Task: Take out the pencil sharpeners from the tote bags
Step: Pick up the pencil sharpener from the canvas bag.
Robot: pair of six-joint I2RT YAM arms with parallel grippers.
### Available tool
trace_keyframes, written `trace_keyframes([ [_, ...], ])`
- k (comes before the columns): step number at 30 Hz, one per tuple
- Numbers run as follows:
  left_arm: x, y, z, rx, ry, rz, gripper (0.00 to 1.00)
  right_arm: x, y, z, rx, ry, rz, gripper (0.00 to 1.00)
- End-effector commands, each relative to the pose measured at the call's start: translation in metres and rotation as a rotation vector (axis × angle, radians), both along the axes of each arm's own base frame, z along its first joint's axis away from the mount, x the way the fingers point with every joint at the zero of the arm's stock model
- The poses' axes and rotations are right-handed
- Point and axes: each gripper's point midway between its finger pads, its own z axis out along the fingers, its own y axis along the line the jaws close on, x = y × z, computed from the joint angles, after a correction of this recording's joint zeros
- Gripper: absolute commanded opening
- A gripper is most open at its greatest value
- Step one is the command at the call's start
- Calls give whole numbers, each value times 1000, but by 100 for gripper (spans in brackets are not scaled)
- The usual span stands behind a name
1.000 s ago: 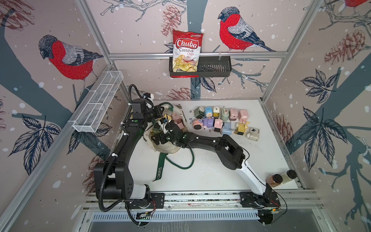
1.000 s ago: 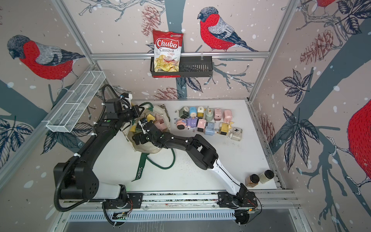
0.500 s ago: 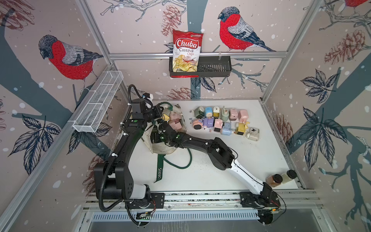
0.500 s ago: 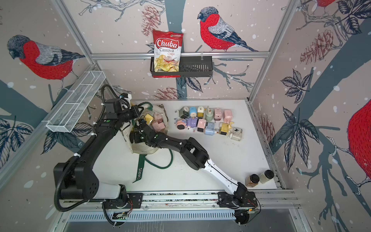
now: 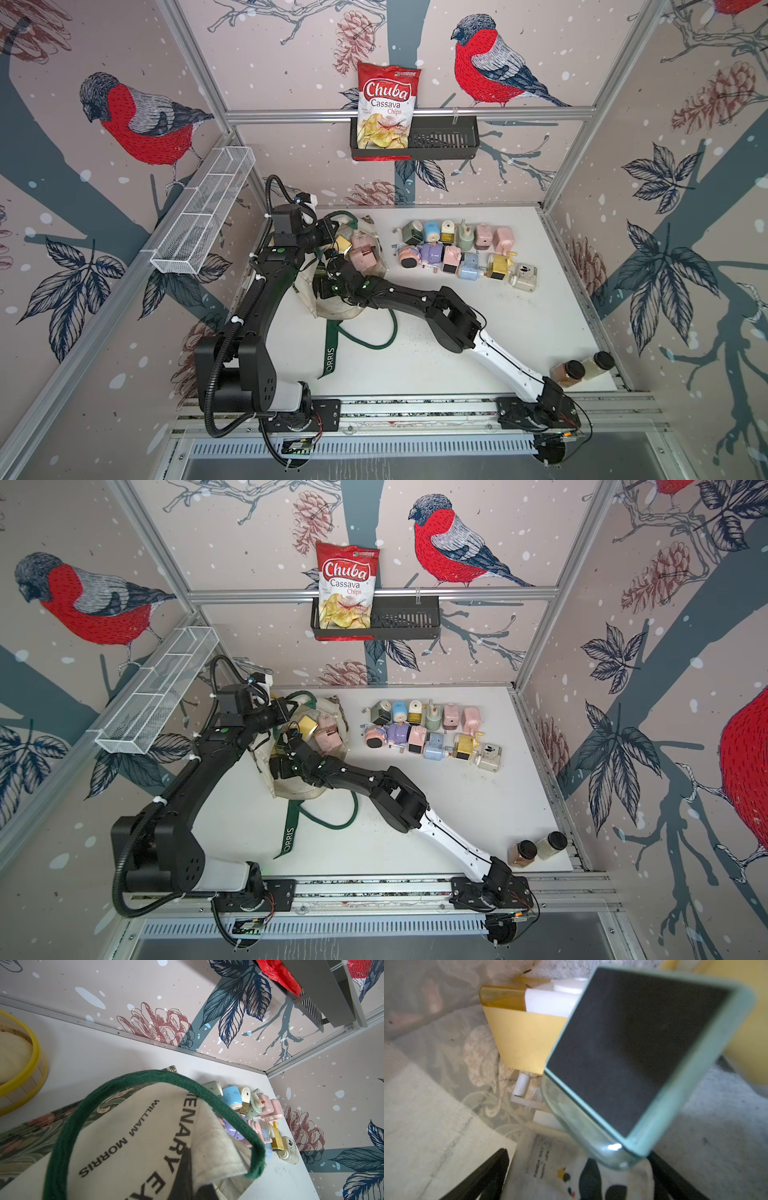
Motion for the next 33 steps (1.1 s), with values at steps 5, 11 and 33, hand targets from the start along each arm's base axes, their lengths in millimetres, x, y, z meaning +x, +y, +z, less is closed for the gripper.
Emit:
trace_keyframes([
  [5,3,-3,11,-3,-47,-14,0,19,-54,-33,-304,-101,-119,99],
  [11,4,-3,9,-6,-41,-18,0,33,-93,-17,-437,-203,-193,97],
  [33,4,-3,9,1,-39,-15,0,16,-80,-20,-409,-217,-31,100],
])
